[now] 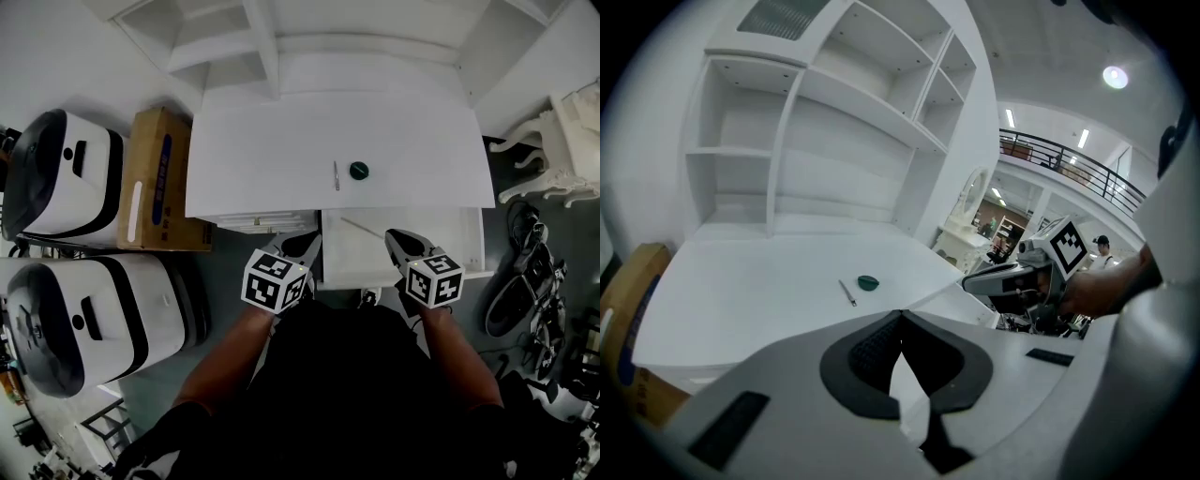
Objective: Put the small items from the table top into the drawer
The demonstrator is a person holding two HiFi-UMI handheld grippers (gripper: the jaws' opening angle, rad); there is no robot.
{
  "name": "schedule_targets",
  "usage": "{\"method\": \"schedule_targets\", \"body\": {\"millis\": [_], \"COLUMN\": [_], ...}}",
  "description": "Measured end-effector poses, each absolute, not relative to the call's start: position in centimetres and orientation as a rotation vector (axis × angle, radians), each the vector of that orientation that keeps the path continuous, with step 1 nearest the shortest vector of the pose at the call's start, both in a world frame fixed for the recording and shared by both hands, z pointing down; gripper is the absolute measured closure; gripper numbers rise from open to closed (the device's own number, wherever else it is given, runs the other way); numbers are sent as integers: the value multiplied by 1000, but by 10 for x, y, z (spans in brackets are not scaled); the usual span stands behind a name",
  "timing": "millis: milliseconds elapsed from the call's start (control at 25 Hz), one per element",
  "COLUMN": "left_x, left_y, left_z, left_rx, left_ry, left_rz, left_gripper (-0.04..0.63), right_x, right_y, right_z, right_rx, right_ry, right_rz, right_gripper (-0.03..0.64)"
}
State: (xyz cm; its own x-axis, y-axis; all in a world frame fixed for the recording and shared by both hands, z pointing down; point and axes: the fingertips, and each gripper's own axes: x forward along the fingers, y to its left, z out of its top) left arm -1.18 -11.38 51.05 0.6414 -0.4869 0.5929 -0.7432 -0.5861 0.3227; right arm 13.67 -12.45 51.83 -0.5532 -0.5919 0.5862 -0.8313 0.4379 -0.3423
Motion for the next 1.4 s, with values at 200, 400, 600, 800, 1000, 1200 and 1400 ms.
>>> {"method": "schedule_targets", "body": {"millis": [200, 400, 600, 800, 1000, 1200, 1400], "left_x": [-10, -5, -2, -3, -5, -8, -16], "left_y": [-117, -118, -123, -124, -125, -124, -122], "left_z": [501, 500, 495, 497, 500, 504, 511], "left_rx": [2328, 2337, 2337, 2324, 2306, 2288, 2257], "left_ry": [-959, -949, -977, -986, -1001, -1002, -1014], "left_rz": [604, 626, 577, 580, 585, 592, 605], "left_gripper": [592, 592, 592, 592, 591, 592, 592], "right_x": [142, 138, 138, 139, 136, 130, 120], "right_y": [-123, -122, -125, -127, -132, -143, -165], "right_z": [520, 518, 516, 515, 514, 518, 531], "right_rx": [1235, 1208, 1200, 1218, 1224, 1190, 1141], "right_ry": [-2296, -2308, -2319, -2328, -2339, -2336, -2296], "right_rz": [858, 836, 802, 792, 780, 664, 501], "right_gripper": [588, 588, 588, 588, 588, 588, 588]}}
